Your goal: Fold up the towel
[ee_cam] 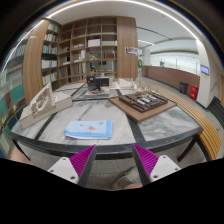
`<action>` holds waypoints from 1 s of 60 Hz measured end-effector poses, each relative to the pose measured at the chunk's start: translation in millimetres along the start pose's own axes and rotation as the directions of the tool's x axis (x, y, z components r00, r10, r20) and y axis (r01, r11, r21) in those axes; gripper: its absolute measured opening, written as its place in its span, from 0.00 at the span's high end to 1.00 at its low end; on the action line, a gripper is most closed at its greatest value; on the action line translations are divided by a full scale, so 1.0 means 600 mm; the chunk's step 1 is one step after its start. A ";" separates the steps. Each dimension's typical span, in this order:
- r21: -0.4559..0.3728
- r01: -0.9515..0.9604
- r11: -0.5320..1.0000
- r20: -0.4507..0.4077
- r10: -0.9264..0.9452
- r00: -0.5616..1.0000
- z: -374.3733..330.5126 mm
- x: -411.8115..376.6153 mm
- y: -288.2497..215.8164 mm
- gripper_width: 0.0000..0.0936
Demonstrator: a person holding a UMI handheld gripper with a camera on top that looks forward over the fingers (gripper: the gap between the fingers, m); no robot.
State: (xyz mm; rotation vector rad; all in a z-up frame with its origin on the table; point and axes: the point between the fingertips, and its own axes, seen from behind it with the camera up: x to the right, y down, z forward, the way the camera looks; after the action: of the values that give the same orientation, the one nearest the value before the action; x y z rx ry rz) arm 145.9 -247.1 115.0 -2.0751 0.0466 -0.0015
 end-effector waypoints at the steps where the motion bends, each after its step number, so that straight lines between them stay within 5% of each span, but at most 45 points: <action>1: 0.002 0.001 1.000 0.002 -0.001 1.000 0.001 -0.001 -0.001 0.20; 13: -0.056 0.059 0.997 0.019 -0.058 0.998 0.076 -0.038 0.013 0.20; 46: -0.123 0.226 0.966 0.259 -0.189 0.947 0.389 -0.391 0.015 0.23; 51: -0.113 0.231 0.966 0.232 -0.201 0.952 0.420 -0.399 0.015 0.30; 60: -0.088 0.268 0.960 0.230 -0.242 0.943 0.430 -0.405 0.013 0.62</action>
State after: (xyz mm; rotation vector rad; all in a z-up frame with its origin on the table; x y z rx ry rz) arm -92.0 -17.0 -11.9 -2.1739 -0.3653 0.0705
